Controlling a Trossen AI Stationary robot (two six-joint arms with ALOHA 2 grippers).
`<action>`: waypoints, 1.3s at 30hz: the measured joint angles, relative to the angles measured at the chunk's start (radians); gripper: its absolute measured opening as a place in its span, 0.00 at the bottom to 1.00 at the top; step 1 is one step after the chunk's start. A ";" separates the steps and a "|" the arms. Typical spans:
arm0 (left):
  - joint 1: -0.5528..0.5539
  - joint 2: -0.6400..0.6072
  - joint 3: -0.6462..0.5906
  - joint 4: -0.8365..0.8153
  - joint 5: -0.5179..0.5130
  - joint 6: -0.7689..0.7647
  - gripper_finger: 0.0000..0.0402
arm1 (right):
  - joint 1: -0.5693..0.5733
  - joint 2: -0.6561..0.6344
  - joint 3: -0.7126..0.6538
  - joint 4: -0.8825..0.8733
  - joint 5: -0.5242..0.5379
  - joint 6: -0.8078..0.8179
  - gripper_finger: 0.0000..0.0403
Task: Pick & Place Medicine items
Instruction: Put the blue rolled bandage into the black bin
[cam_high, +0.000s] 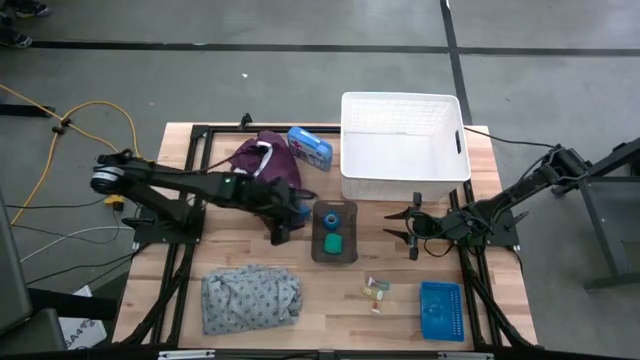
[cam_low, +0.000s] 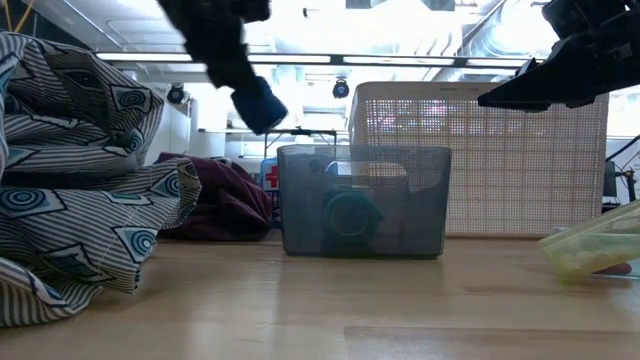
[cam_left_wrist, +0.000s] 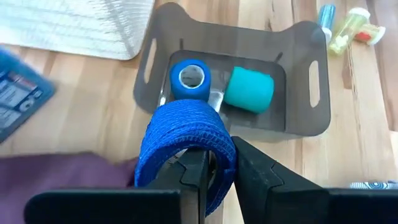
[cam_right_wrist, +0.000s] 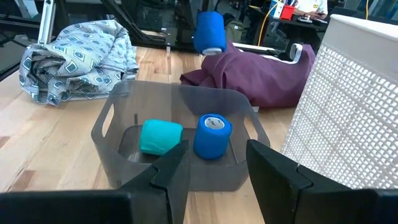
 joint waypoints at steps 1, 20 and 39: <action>0.005 0.033 0.033 -0.016 0.010 0.014 0.13 | 0.000 0.000 0.000 0.000 0.000 0.000 0.36; 0.011 0.416 0.365 -0.177 0.124 0.161 0.13 | 0.000 0.000 0.000 0.000 0.000 0.000 0.36; 0.008 0.465 0.365 -0.189 0.133 0.156 0.17 | 0.000 0.000 0.000 0.000 0.000 0.000 0.36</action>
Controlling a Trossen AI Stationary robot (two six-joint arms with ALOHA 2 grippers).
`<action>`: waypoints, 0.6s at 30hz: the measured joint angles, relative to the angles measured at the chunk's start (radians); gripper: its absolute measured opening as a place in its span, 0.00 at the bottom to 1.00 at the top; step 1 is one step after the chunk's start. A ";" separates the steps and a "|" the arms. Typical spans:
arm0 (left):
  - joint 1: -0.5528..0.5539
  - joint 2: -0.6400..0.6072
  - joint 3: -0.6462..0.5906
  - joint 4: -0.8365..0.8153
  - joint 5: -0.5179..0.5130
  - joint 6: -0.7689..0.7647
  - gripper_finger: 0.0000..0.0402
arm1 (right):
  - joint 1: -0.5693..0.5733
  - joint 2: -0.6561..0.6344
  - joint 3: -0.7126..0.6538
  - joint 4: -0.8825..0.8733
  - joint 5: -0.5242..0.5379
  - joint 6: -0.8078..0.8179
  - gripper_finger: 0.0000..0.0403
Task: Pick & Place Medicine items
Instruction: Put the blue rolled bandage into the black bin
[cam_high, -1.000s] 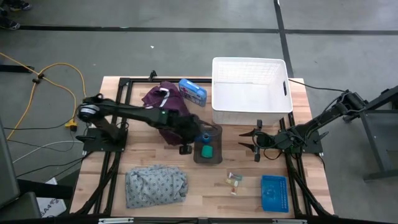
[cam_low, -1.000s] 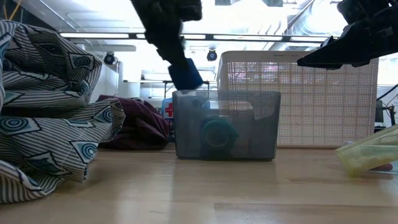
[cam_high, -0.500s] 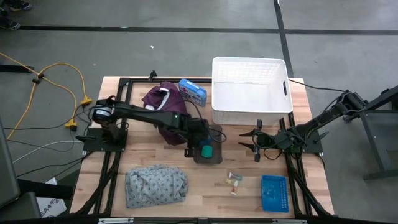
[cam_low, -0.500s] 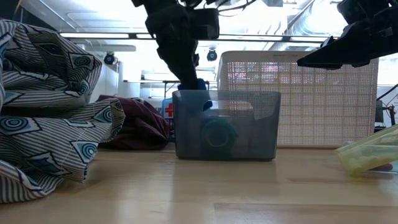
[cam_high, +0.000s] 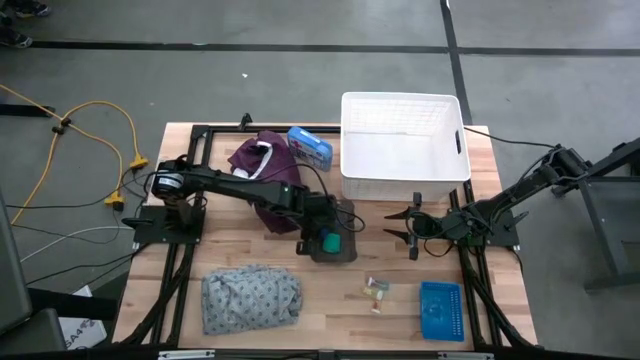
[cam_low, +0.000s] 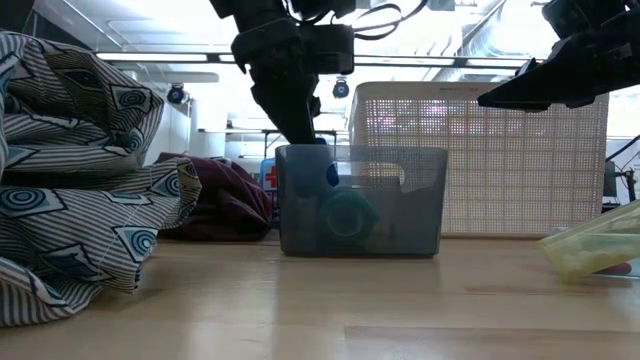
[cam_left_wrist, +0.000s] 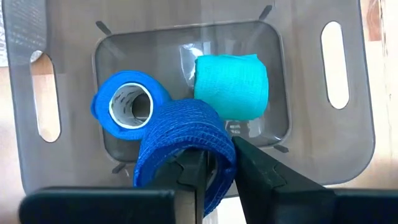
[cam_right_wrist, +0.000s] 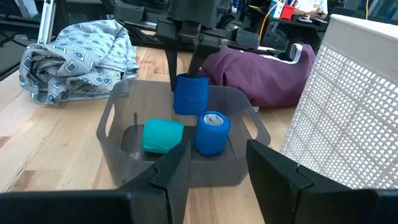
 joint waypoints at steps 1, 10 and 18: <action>0.000 0.000 0.000 -0.002 0.002 0.000 0.18 | 0.000 0.000 0.000 0.000 0.000 0.000 0.36; 0.000 0.000 0.000 -0.005 0.024 -0.004 0.28 | 0.000 0.000 0.000 0.000 0.000 0.000 0.36; 0.000 0.000 0.000 -0.002 0.028 -0.003 0.31 | 0.000 0.000 0.000 0.000 0.000 0.000 0.36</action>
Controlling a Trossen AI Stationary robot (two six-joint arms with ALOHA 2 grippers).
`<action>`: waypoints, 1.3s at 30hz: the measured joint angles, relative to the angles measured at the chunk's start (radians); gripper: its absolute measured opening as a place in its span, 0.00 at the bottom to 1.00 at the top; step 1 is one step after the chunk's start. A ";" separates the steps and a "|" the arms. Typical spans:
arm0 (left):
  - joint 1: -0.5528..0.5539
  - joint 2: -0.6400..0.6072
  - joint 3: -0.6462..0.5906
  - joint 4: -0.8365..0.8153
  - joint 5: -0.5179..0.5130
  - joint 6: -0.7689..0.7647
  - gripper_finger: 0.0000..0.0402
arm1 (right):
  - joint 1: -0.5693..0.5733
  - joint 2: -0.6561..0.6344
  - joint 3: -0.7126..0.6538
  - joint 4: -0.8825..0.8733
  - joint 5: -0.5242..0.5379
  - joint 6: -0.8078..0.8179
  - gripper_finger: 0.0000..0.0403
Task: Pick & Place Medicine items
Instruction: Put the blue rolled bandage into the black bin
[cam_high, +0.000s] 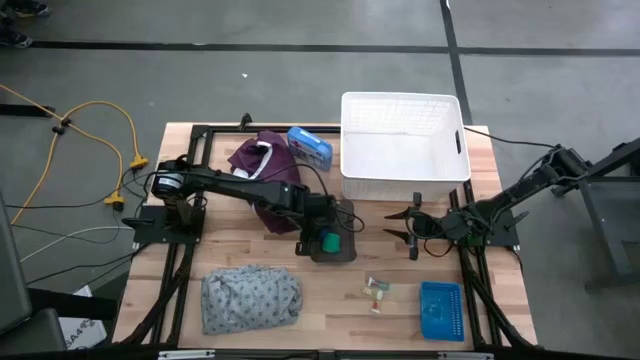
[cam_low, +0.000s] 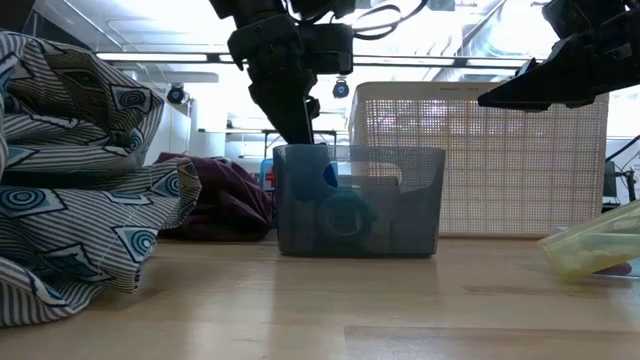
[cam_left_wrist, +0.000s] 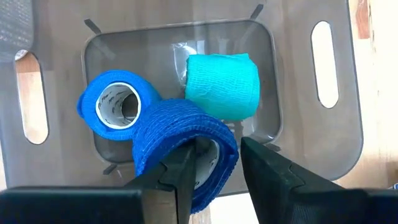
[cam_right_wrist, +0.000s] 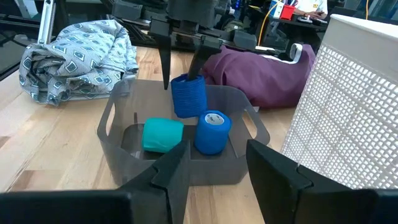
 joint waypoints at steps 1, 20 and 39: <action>0.000 -0.002 0.001 -0.001 0.000 0.001 0.31 | 0.000 0.000 0.000 0.000 0.000 0.000 0.36; 0.000 -0.012 0.060 -0.045 0.009 0.010 0.31 | 0.000 0.000 0.000 0.000 0.000 0.000 0.36; -0.023 -0.034 0.060 -0.075 -0.048 0.008 0.31 | 0.000 0.000 0.000 0.000 0.000 0.000 0.36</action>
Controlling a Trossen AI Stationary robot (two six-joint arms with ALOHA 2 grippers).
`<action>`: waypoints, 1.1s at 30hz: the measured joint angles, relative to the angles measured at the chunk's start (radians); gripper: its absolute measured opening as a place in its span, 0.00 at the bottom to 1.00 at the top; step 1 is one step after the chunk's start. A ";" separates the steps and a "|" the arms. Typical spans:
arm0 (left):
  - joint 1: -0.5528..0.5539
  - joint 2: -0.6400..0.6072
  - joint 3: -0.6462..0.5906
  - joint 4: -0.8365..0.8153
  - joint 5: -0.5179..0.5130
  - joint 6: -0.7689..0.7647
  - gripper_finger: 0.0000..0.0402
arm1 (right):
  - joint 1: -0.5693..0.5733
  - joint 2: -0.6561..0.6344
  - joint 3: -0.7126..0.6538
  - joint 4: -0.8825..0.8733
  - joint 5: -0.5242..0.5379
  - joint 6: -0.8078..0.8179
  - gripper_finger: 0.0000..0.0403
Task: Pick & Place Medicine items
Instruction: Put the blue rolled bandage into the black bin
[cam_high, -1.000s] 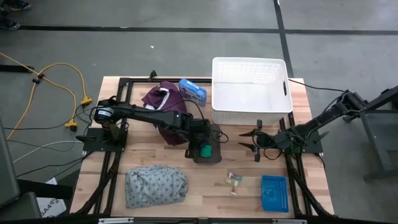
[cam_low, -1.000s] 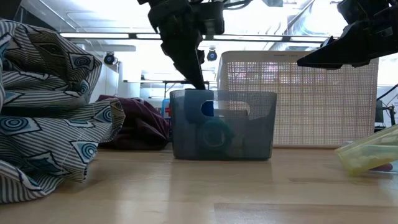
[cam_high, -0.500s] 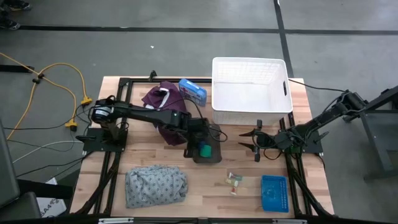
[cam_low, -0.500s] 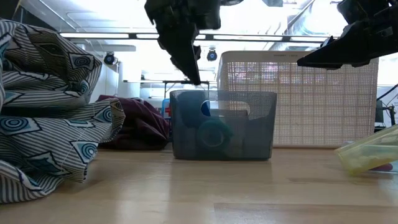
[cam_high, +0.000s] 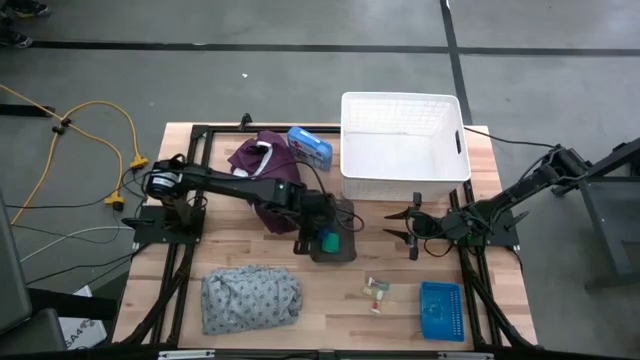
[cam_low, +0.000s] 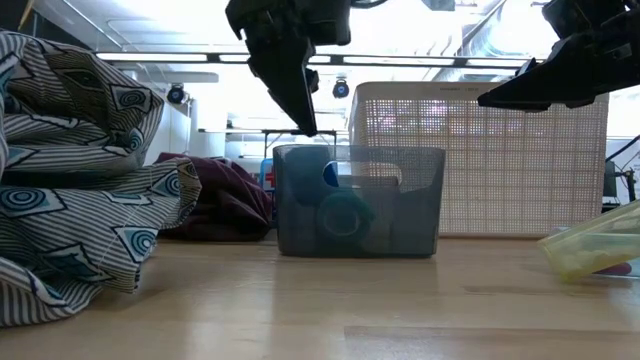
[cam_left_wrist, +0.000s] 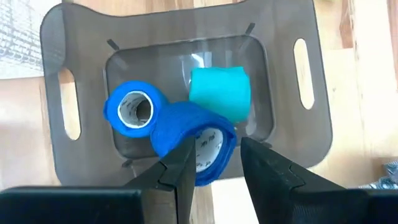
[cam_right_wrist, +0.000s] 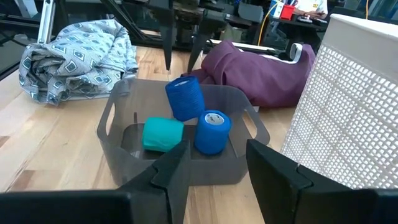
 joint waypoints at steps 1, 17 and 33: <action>-0.005 0.003 -0.001 -0.005 -0.002 0.000 0.31 | 0.000 0.000 0.000 0.000 0.000 0.000 0.36; -0.040 0.067 0.000 0.047 0.087 -0.078 0.31 | 0.000 0.000 0.000 0.000 0.000 0.000 0.36; -0.015 0.043 -0.001 0.078 0.147 -0.059 0.31 | 0.000 0.000 0.000 0.000 0.000 0.000 0.36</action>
